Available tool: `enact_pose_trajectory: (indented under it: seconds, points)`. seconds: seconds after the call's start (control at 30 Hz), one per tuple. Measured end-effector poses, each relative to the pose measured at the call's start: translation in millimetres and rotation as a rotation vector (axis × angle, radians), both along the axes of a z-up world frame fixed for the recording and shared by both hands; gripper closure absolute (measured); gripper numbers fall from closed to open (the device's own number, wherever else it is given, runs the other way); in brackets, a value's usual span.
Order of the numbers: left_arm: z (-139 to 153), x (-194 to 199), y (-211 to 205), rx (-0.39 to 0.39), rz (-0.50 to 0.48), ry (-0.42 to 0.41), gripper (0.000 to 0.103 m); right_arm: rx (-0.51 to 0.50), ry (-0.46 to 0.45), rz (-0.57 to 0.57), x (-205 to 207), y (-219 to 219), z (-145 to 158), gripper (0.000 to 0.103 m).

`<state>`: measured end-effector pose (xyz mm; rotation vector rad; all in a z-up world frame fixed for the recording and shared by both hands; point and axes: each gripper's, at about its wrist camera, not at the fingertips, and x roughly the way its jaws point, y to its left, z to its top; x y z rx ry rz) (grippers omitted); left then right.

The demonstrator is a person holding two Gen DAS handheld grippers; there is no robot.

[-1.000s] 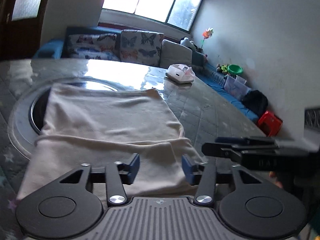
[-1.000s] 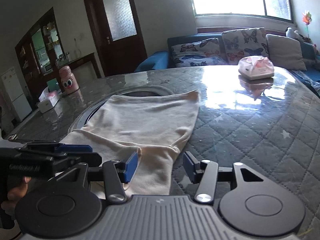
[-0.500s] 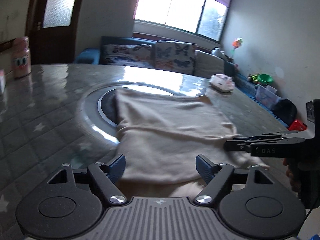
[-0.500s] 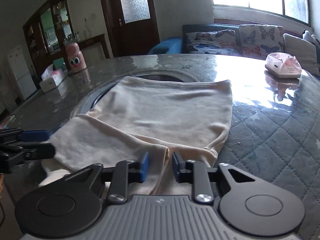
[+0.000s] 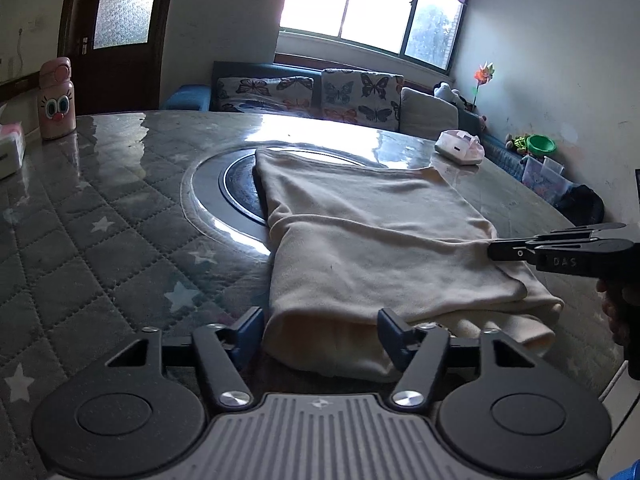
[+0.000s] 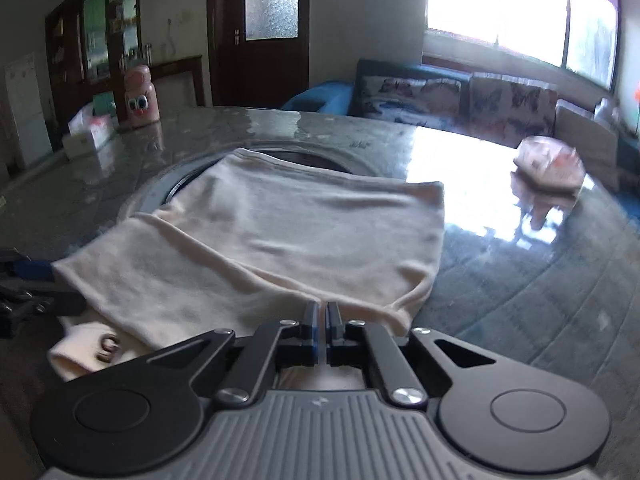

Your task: Fold clothes

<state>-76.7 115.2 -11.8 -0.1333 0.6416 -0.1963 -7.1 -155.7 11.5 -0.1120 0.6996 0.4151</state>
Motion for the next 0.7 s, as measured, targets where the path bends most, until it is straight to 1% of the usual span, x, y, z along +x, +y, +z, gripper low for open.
enact_pose_trajectory:
  seconds: [0.07,0.1,0.17,0.2,0.27,0.4,0.47,0.6,0.7]
  points:
    - [-1.1,-0.1,0.6,0.005,-0.004,0.000,0.050,0.032,0.013,0.004,-3.5,-3.8,0.4,0.090]
    - [-1.6,-0.2,0.9,0.008,-0.006,-0.001,0.053,0.039,0.015,0.006,-4.9,-4.7,0.6,0.088]
    - [-2.7,-0.3,1.5,0.013,-0.009,-0.001,0.061,0.038,0.020,0.013,-6.0,-5.0,-0.9,0.088]
    - [-3.2,-0.4,1.8,0.016,-0.011,-0.001,0.062,0.042,0.024,0.015,-5.6,-5.0,-2.2,0.088]
    - [-3.7,0.2,2.5,0.017,-0.008,-0.003,0.071,0.055,0.033,0.014,-3.2,-4.7,-5.2,0.088]
    - [-4.2,-0.1,1.8,0.028,0.003,-0.008,0.075,0.069,0.028,0.018,0.5,-0.7,-8.4,0.088]
    - [-4.1,-1.0,0.5,0.044,0.004,-0.013,0.077,0.055,0.016,0.025,0.0,2.9,-8.5,0.096]
    - [-2.6,-2.5,-1.1,0.066,-0.008,-0.018,0.078,0.020,-0.040,0.024,-8.2,6.4,2.2,0.098]
    - [-1.9,-3.2,-1.7,0.082,-0.016,-0.022,0.079,-0.032,-0.110,0.015,-14.9,7.9,15.1,0.098]
